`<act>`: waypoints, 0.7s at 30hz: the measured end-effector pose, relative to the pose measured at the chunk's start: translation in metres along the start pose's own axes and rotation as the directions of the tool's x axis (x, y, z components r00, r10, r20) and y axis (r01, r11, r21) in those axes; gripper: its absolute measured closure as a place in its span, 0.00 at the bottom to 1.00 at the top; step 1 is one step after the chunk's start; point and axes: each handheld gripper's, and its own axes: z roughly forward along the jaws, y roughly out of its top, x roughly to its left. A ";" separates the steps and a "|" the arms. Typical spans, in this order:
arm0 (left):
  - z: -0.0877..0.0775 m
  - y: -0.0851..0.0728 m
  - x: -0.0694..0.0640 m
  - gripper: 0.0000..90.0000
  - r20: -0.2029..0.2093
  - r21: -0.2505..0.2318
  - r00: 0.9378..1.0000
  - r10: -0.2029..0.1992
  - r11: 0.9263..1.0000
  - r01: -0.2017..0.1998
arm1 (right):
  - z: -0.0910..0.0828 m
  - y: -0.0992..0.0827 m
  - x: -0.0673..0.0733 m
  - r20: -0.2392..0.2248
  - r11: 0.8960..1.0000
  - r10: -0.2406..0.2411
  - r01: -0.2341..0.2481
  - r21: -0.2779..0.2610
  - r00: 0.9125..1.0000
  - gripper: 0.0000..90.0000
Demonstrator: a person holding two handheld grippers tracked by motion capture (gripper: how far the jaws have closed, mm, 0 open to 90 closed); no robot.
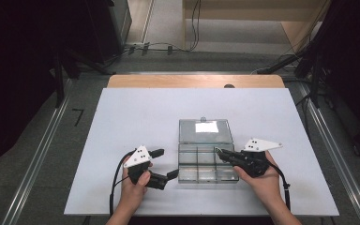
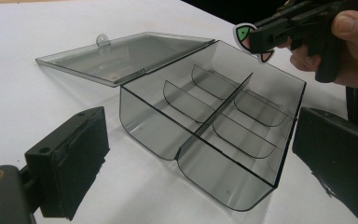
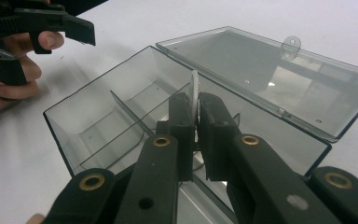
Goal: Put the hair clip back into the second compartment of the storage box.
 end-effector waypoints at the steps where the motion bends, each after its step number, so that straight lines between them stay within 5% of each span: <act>1: 0.000 0.000 0.000 0.04 0.000 0.001 1.000 0.000 1.000 0.000 | 0.001 0.000 0.000 -0.001 1.000 0.002 -0.002 0.005 1.000 0.91; 21: 0.000 -0.001 0.000 0.04 0.004 0.005 1.000 0.000 1.000 0.000 | 0.030 0.010 0.002 -0.044 0.998 0.006 -0.003 0.064 0.999 0.91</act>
